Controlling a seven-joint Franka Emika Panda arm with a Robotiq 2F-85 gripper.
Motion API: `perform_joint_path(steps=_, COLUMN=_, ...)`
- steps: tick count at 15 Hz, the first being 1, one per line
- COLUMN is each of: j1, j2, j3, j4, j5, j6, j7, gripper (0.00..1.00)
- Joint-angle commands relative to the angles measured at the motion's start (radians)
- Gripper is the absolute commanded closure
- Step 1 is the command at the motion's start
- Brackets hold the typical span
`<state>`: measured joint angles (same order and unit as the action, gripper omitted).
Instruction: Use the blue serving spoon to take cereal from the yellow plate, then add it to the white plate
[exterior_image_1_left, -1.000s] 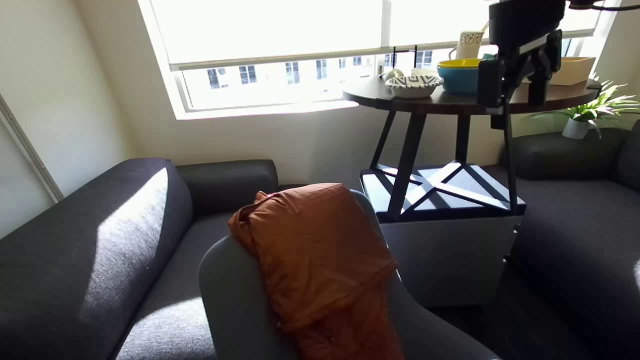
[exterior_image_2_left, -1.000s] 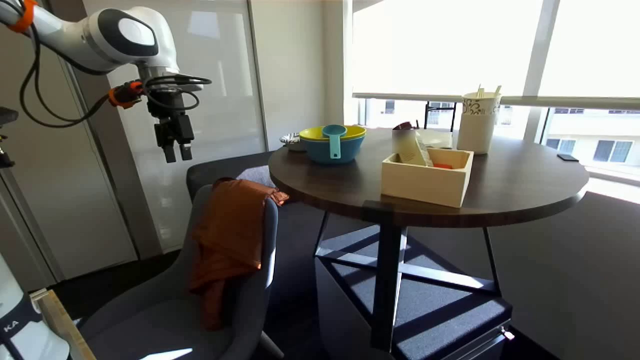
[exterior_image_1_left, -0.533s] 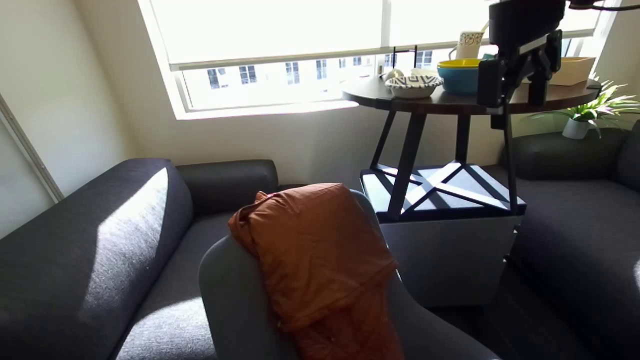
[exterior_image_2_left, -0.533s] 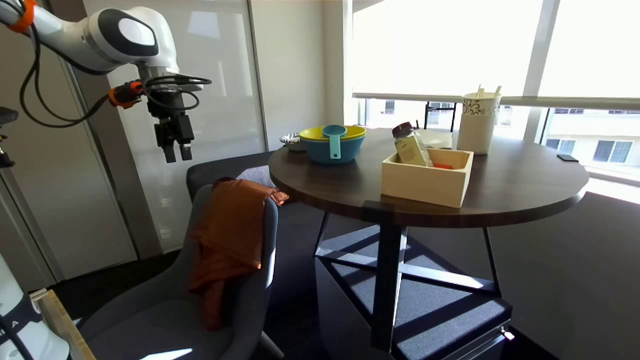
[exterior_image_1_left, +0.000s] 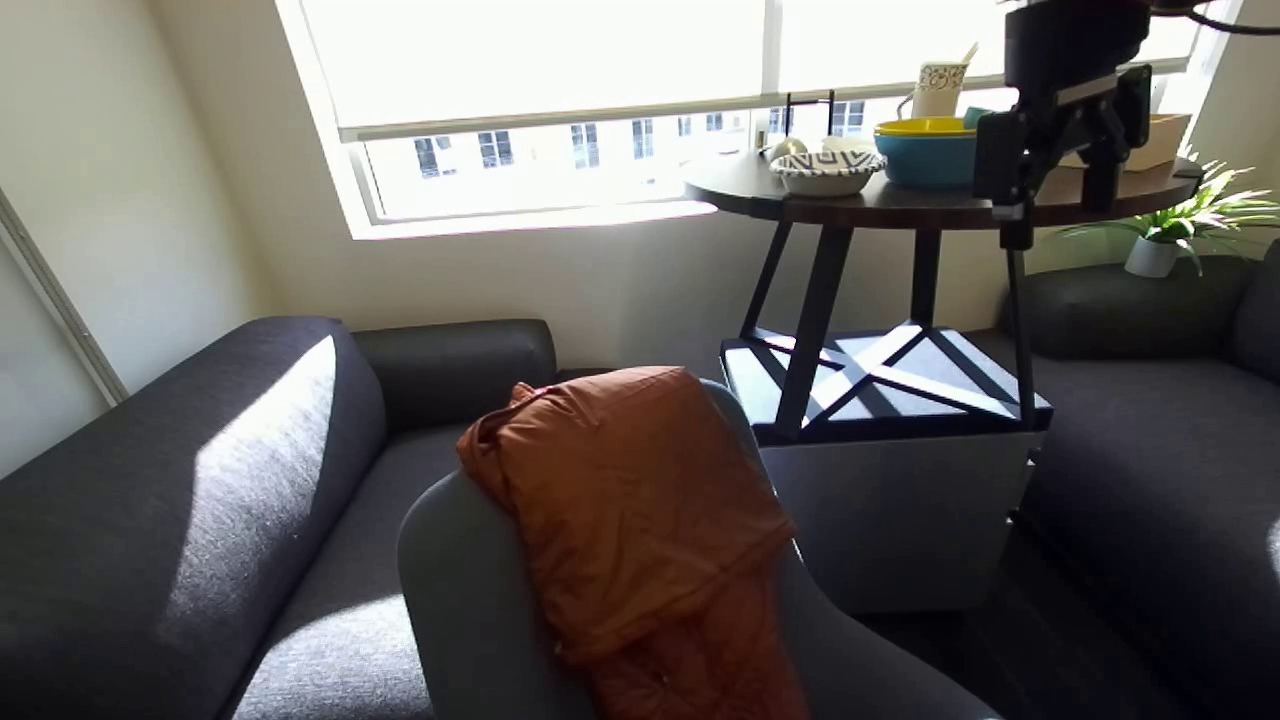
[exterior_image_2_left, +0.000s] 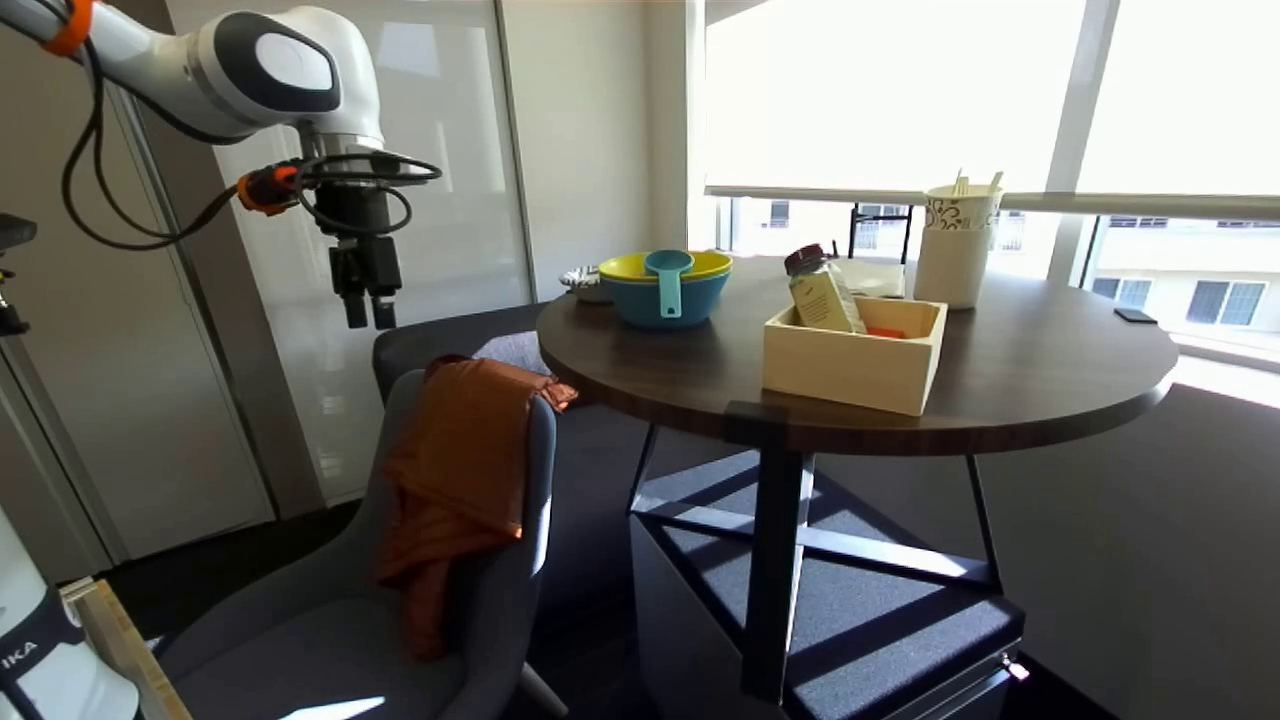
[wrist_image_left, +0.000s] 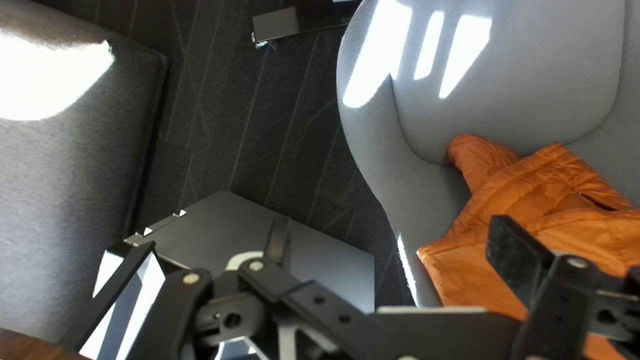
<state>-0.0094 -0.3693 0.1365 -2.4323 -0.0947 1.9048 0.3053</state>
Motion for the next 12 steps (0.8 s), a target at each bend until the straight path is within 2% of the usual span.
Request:
perform_joint_path(steps=1, j1=-0.033, j2=0.014, j3=-0.111, j4=-0.013, j5=0.093, j6=-0.007, j7=-0.038, gripper=0.0)
perform_joint_path(steps=4, j1=-0.074, j2=-0.002, j3=-0.228, j4=-0.043, j5=0.189, j6=0.028, j7=-0.143, gripper=0.0)
perform_joint_path(steps=9, j1=-0.181, j2=-0.016, j3=-0.417, j4=-0.069, j5=0.315, j6=0.032, j7=-0.329, gripper=0.0)
perform_joint_path(steps=10, j1=-0.198, j2=-0.016, j3=-0.445, j4=-0.064, j5=0.347, j6=0.018, j7=-0.349, gripper=0.0)
perform_joint_path(steps=11, j1=-0.191, j2=0.009, j3=-0.398, j4=-0.046, j5=0.286, j6=0.013, j7=-0.31, gripper=0.0)
perform_joint_path(steps=12, j1=-0.207, j2=0.009, j3=-0.424, j4=-0.047, j5=0.305, j6=0.013, j7=-0.336, gripper=0.0)
